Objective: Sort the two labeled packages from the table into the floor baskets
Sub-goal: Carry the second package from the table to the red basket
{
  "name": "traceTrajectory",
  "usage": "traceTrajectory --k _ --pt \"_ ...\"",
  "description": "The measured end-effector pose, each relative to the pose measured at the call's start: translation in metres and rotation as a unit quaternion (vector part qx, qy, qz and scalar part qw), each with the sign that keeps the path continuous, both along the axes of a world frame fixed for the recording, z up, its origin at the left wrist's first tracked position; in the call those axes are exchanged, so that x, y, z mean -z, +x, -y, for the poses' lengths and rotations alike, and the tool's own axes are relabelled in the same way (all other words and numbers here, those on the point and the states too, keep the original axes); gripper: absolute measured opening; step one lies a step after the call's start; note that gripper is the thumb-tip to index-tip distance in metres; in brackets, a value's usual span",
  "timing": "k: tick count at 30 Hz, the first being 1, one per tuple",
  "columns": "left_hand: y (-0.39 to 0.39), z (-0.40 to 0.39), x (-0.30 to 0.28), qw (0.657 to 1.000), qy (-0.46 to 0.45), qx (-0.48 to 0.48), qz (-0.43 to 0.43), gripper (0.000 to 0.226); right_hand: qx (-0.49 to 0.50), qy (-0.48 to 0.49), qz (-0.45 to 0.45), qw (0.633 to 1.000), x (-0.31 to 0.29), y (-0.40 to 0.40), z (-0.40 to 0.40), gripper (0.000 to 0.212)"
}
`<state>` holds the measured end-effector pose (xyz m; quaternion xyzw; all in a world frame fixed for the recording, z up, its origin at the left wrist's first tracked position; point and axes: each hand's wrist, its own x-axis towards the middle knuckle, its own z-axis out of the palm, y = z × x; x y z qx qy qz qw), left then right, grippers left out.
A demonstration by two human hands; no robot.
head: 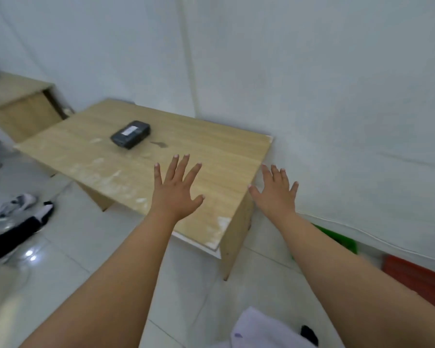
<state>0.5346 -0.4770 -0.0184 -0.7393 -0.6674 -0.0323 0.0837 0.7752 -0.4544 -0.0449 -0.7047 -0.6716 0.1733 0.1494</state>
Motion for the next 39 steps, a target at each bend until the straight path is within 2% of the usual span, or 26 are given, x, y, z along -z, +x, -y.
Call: traceTrajectory --k 5,10,18,28,31,35,37,39 --pt "-0.084 0.017 -0.015 0.999 0.001 -0.034 0.026 0.081 -0.024 0.019 0.007 0.999 -0.019 -0.089 0.006 0.071" --pt "-0.149 0.0 -0.013 0.998 0.016 -0.045 0.035 0.08 -0.035 0.026 0.012 0.999 -0.021 -0.161 -0.021 0.069" --pt "-0.256 -0.098 0.0 0.998 0.015 -0.044 0.033 0.081 -0.037 0.026 0.004 0.999 -0.006 -0.27 -0.117 0.069" --pt "-0.391 -0.218 0.035 0.994 -0.052 -0.063 0.066 0.083 -0.026 -0.023 -0.055 0.998 0.018 -0.402 -0.233 0.063" --pt "-0.429 -0.256 0.053 0.994 -0.079 -0.053 0.061 0.084 -0.007 -0.047 -0.095 0.994 0.032 -0.446 -0.265 0.057" --pt "-0.493 -0.325 0.074 0.991 -0.124 -0.019 0.051 0.089 0.068 -0.098 -0.179 0.977 0.056 -0.519 -0.317 0.061" --pt "-0.51 -0.345 0.084 0.989 -0.145 0.003 0.036 0.091 0.127 -0.119 -0.235 0.956 0.062 -0.541 -0.332 0.063" --pt "-0.528 -0.365 0.096 0.984 -0.177 0.03 0.022 0.093 0.207 -0.14 -0.316 0.915 0.07 -0.565 -0.349 0.062"
